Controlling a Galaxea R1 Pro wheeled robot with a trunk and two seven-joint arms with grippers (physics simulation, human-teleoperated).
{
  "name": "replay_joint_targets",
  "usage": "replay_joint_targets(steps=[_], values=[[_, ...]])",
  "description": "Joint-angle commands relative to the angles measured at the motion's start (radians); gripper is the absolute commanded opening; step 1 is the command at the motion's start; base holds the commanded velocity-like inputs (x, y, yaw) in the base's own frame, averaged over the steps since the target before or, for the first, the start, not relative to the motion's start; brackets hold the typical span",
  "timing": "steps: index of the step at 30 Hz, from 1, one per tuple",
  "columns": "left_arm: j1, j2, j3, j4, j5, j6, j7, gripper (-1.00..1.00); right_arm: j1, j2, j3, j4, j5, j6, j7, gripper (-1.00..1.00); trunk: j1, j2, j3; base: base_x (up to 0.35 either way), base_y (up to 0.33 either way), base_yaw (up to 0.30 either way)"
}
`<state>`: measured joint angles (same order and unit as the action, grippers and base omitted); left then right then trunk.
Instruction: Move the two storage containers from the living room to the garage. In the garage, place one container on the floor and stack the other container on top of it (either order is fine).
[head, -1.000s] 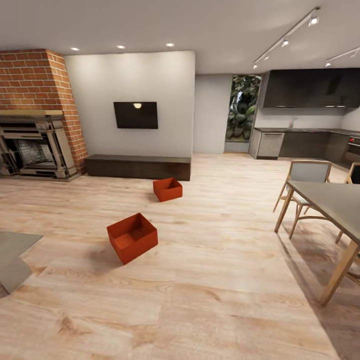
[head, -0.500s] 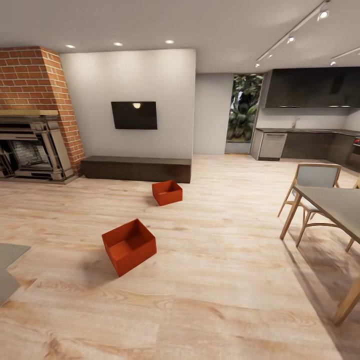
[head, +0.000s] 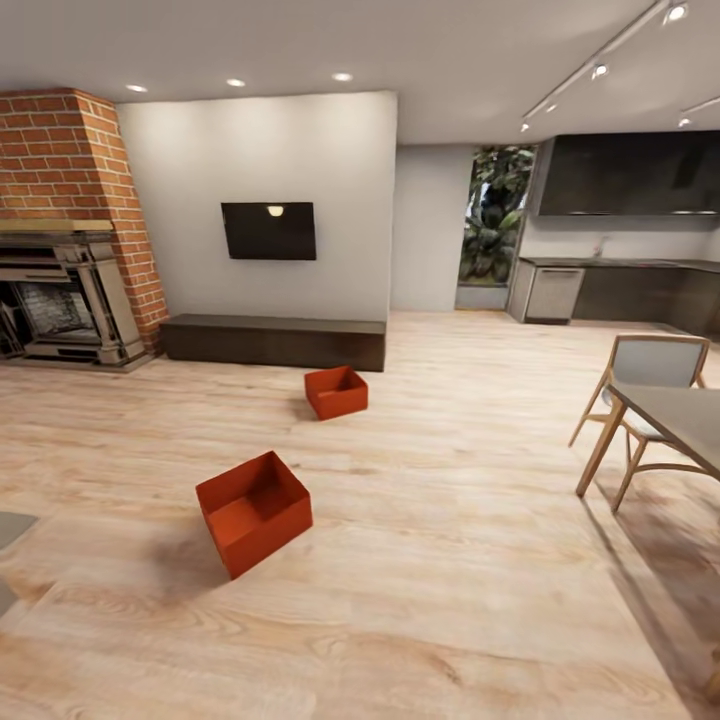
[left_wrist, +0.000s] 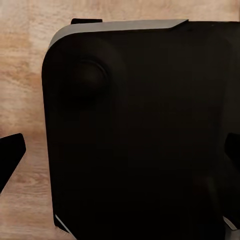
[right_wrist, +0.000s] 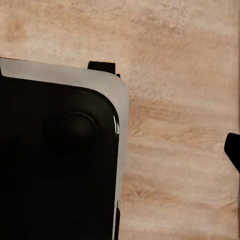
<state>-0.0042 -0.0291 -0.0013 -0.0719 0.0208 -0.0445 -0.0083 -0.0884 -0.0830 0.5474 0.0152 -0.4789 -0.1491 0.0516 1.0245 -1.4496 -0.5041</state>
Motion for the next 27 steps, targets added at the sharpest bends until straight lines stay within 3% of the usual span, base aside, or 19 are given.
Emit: replay_joint_targets(steps=[1, 21, 27], values=[[0.000, 0.000, 0.000, 0.000, 0.002, -0.003, -0.001, 1.00, -0.001, 0.000, 0.007, 0.002, -0.010, -0.004, 0.005, 1.00, 0.001, 0.000, -0.001, 0.321, 0.000, 0.220], [0.000, 0.000, 0.000, 0.000, 0.002, -0.003, -0.001, 1.00, -0.001, 0.000, 0.008, 0.002, -0.010, -0.004, 0.006, 1.00, 0.001, 0.000, -0.001, 0.321, 0.000, 0.265], [0.000, 0.000, 0.000, 0.000, 0.002, -0.003, -0.001, 1.00, -0.001, -0.001, 0.008, 0.002, -0.010, -0.004, 0.005, 1.00, 0.001, 0.000, -0.001, 0.321, 0.000, 0.090]])
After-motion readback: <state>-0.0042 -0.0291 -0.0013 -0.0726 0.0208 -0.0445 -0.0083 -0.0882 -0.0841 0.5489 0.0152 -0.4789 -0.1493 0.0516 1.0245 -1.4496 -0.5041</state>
